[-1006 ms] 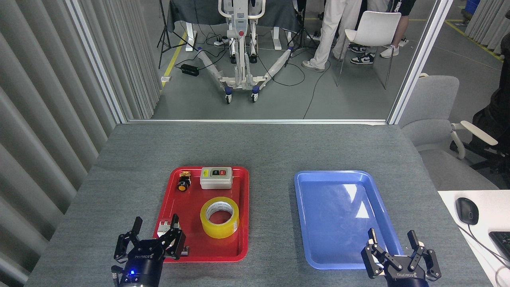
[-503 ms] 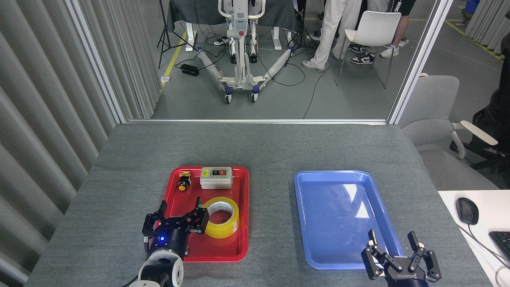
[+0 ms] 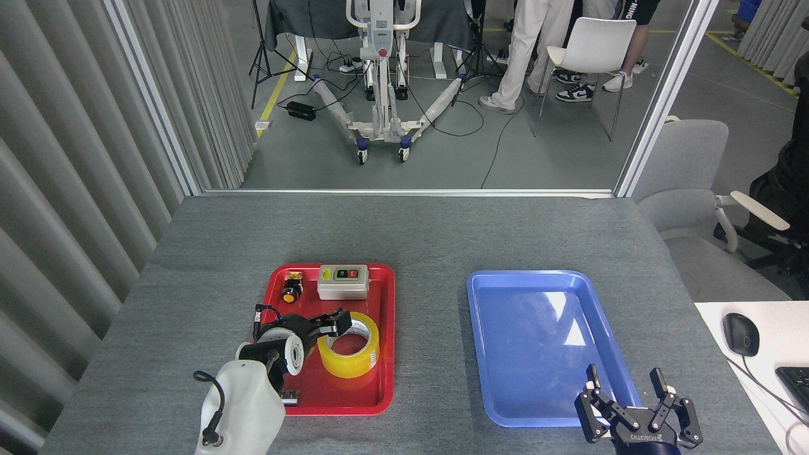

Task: Place and move tape with both arms
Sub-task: 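Insert the left gripper into the yellow tape roll's hole and grip it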

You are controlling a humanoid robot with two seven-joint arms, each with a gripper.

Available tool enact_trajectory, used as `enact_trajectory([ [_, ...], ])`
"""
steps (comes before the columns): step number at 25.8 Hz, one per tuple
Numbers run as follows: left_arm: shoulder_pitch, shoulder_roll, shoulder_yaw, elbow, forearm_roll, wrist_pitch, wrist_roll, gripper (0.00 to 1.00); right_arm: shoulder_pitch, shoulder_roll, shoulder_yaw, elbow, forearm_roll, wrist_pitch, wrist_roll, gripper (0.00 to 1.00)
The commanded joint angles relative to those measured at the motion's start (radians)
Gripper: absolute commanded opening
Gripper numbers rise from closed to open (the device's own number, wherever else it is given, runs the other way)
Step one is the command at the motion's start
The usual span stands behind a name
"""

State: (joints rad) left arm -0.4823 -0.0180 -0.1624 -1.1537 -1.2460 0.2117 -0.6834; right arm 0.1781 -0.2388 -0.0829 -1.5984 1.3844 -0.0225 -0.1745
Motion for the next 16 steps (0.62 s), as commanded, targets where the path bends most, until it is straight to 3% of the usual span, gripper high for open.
enact_trajectory([
  [1, -0.102, 0.003, -0.04, 0.14, 0.0, 0.0, -0.042, 1.0, 0.0, 0.021, 0.0, 0.0, 0.002, 0.001, 0.0, 1.0],
  [5, -0.165, 0.016, -0.088, 0.259, -0.01, 0.0, -0.041, 1.0, 0.0, 0.024, 0.0, 0.0, 0.004, 0.001, 0.0, 1.0],
  [16, -0.194, 0.021, -0.137, 0.381, -0.021, -0.008, -0.042, 0.99, -0.003, 0.027, 0.002, 0.0, 0.004, 0.003, 0.0, 1.0],
])
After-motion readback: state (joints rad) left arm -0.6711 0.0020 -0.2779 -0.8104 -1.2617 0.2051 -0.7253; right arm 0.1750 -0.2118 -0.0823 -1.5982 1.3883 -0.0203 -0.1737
